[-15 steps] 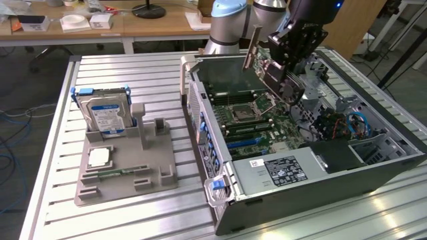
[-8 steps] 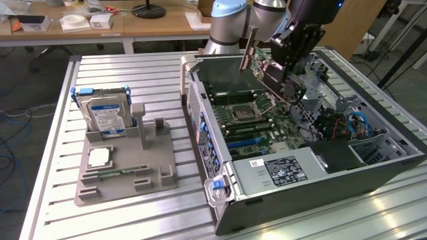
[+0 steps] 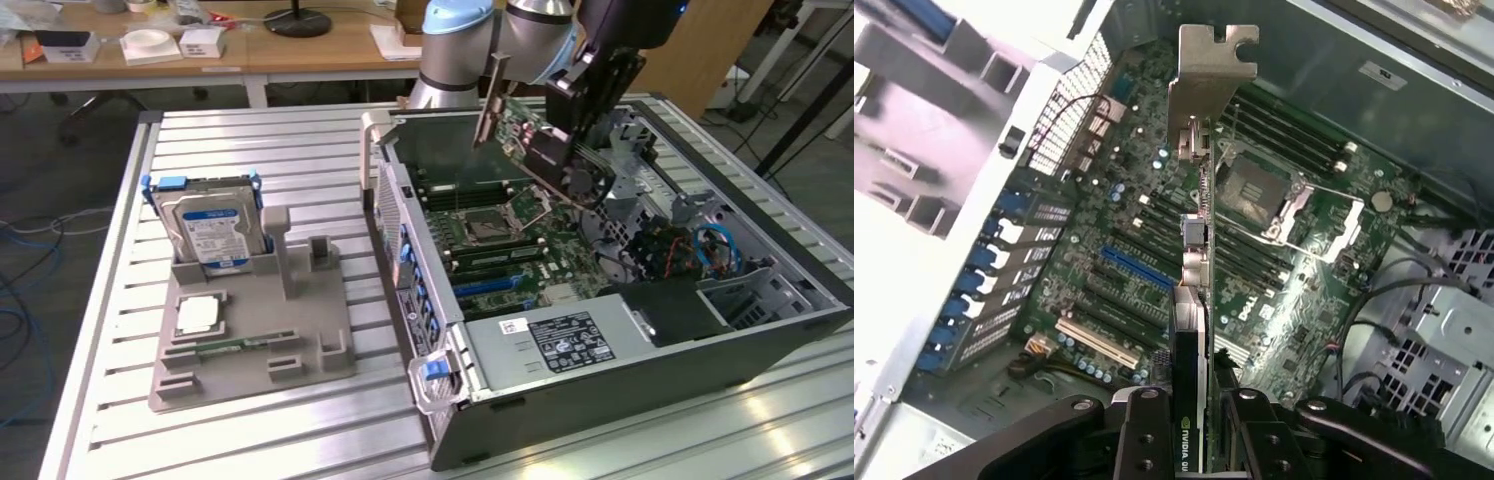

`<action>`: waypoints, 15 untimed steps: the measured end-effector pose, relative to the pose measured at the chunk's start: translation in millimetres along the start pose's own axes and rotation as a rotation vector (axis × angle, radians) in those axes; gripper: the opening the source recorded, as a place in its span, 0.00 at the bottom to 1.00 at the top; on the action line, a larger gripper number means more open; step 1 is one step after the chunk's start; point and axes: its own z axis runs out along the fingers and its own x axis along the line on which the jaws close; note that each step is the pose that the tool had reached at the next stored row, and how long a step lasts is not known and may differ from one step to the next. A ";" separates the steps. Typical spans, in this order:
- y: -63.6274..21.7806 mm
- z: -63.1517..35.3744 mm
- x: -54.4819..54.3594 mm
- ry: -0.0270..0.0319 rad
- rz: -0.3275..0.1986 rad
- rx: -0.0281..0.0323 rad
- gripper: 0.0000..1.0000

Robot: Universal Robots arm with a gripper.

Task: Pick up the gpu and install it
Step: 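Insert the gpu into the slot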

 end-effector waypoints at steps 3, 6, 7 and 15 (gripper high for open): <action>0.0 0.0 0.0 0.0016 -0.038 0.0009 0.26; -0.1 0.1 -0.1 0.0032 -0.077 0.0017 0.26; -0.1 0.0 -0.1 0.0038 -0.090 0.0021 0.26; -0.2 0.1 -0.3 0.0081 -0.196 0.0044 0.26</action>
